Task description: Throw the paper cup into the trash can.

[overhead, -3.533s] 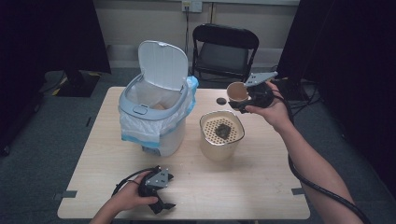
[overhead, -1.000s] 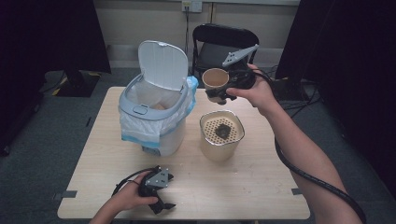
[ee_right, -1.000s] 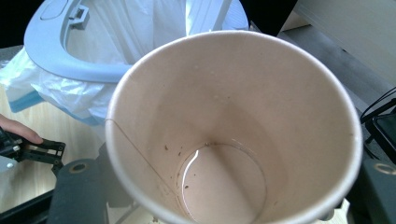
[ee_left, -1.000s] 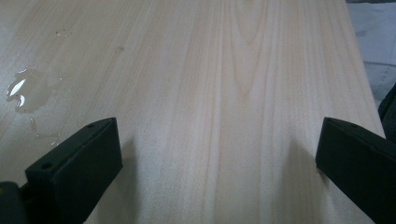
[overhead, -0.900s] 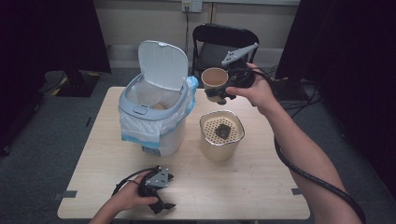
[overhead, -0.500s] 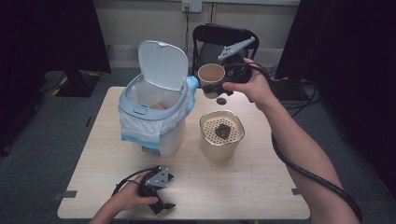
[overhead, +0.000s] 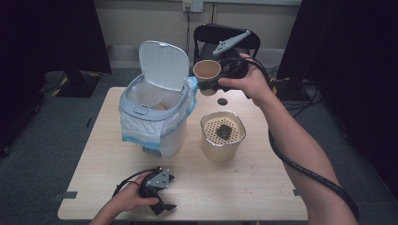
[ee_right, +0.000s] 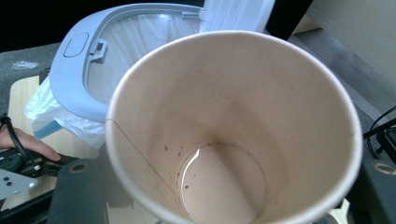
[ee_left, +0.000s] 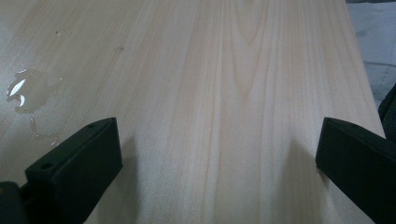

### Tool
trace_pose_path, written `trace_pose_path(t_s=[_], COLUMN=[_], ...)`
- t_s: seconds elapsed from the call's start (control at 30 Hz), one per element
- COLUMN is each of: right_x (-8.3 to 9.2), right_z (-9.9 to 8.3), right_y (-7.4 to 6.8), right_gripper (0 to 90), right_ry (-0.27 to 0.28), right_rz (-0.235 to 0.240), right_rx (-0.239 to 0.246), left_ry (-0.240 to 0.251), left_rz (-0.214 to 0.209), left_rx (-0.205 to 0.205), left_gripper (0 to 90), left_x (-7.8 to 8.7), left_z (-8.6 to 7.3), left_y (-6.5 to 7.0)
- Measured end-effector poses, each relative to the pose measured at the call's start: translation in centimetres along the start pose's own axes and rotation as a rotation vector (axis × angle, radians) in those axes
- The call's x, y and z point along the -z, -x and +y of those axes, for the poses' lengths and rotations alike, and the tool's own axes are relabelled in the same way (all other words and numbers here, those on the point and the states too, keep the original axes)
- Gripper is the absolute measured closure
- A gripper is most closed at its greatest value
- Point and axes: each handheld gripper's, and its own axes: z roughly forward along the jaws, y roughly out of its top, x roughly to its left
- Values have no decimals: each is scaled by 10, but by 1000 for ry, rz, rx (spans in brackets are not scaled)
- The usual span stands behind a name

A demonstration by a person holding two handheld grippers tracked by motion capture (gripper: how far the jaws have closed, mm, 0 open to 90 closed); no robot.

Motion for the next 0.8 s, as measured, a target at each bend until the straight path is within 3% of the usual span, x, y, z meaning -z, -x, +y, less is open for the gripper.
trace_pose_path(t_s=[0.8], right_x=[-20], right_z=[31], right_y=[-11], right_gripper=[273], right_ry=[4], right_rz=[30], right_rx=[27], left_ry=[0], left_rz=[0], left_rx=[0], left_gripper=[0], left_x=[0], left_z=[0], left_y=[0])
